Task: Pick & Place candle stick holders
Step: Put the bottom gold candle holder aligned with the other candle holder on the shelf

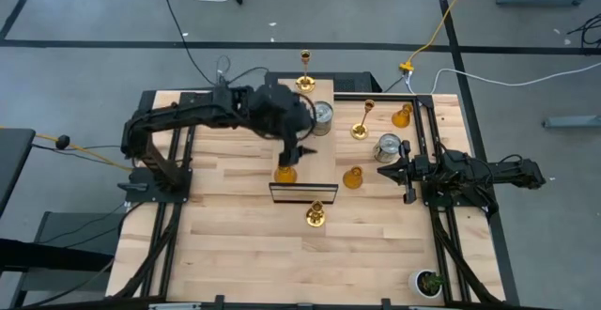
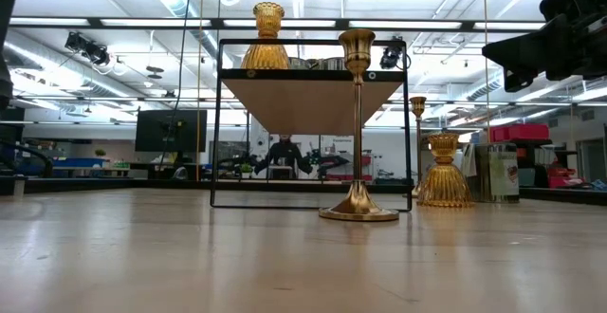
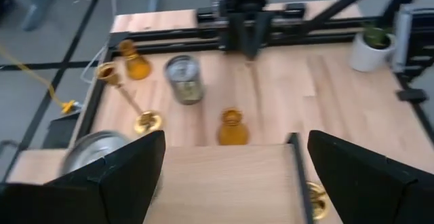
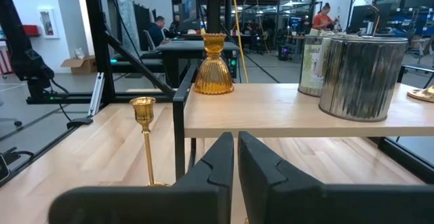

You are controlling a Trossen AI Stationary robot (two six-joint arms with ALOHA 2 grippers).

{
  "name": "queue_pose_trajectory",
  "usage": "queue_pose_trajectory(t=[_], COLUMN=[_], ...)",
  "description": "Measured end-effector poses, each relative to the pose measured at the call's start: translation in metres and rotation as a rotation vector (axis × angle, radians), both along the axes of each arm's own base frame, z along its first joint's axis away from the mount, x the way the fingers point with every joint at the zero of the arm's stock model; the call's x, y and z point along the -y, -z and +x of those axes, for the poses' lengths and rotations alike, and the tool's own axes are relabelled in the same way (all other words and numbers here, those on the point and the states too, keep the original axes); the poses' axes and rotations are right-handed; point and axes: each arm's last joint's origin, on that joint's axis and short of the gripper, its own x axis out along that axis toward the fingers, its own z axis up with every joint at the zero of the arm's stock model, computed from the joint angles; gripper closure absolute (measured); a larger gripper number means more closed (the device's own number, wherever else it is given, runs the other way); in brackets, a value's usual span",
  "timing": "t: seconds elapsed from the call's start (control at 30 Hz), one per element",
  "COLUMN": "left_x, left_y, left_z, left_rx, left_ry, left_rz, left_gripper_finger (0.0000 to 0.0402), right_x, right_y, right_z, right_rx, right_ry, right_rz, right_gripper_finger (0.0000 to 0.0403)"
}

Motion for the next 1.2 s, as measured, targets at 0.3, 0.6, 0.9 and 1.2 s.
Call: queue_pose_trajectory(t=[0.3, 0.6, 0.9, 1.2], left_x=[0.061, 0.119, 0.158, 0.201], left_y=[0.003, 0.014, 0.026, 0.035], left_z=[0.004, 0.005, -0.003, -0.016], left_rx=[-0.003, -0.045, -0.125, -0.186], left_ry=[0.119, 0.219, 0.288, 0.329], left_rz=[-0.079, -0.12, -0.148, -0.207], left_gripper_finger=[0.0033, 0.0032, 0.0032, 0.0032], right_x=[0.0, 0.0, 0.0, 0.0], right_y=[0.0, 0.0, 0.0, 0.0], right_z=[0.0, 0.0, 0.0, 0.0], right_rx=[0.0, 0.0, 0.0, 0.0], right_ry=[0.001, 0.001, 0.003, 0.002], right_rz=[0.0, 0.0, 0.0, 0.0], right_gripper_finger=[0.0376, 0.0376, 0.0376, 0.0376])
